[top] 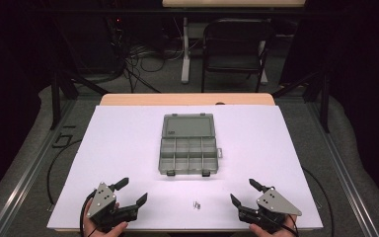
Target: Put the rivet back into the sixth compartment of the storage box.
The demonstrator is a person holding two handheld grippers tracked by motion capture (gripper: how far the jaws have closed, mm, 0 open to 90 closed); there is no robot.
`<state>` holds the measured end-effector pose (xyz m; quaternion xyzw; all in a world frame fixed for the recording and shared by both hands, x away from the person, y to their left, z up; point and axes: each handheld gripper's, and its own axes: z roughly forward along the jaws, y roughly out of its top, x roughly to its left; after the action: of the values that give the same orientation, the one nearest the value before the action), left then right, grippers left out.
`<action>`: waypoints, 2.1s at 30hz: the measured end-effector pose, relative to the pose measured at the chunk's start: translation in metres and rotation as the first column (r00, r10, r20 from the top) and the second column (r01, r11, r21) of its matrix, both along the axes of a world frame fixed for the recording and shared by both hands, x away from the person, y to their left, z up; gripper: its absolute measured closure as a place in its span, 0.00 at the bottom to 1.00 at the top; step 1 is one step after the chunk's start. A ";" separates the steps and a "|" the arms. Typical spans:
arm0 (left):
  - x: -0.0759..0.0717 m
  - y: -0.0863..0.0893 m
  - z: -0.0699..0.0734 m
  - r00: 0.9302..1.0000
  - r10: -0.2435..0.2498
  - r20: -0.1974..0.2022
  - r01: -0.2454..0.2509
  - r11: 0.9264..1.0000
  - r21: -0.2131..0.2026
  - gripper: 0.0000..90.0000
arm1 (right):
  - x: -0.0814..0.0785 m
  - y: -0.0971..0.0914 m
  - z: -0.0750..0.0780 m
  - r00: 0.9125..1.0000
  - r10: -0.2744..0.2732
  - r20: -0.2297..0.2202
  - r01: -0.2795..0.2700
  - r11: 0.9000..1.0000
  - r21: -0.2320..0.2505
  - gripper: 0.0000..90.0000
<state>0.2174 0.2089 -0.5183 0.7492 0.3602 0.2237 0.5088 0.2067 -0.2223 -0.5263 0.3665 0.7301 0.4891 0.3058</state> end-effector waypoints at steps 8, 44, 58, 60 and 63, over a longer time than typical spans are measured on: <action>0.000 -0.003 0.000 0.999 -0.001 -0.046 0.001 1.000 0.003 0.21 | -0.001 0.003 0.002 1.000 0.021 0.007 -0.021 1.000 -0.013 0.26; 0.059 -0.091 0.043 0.938 -0.132 -0.320 0.198 0.964 0.180 0.32 | -0.006 -0.005 0.003 1.000 0.011 -0.007 -0.011 1.000 -0.011 0.25; 0.071 -0.113 0.045 0.908 -0.148 -0.393 0.253 0.940 0.230 0.44 | -0.007 -0.004 0.002 1.000 0.028 -0.013 -0.028 1.000 0.000 0.25; 0.072 -0.116 0.046 0.903 -0.148 -0.403 0.259 0.937 0.236 0.44 | -0.007 -0.003 0.002 1.000 0.031 -0.006 -0.031 1.000 0.007 0.25; 0.073 -0.119 0.044 0.895 -0.155 -0.418 0.267 0.937 0.224 0.44 | -0.006 -0.002 0.001 1.000 0.028 -0.001 -0.028 1.000 0.007 0.25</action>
<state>0.2902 0.0901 -0.4741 0.8771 0.3363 0.0591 0.3379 0.2004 -0.2246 -0.5252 0.3577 0.7336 0.4956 0.2972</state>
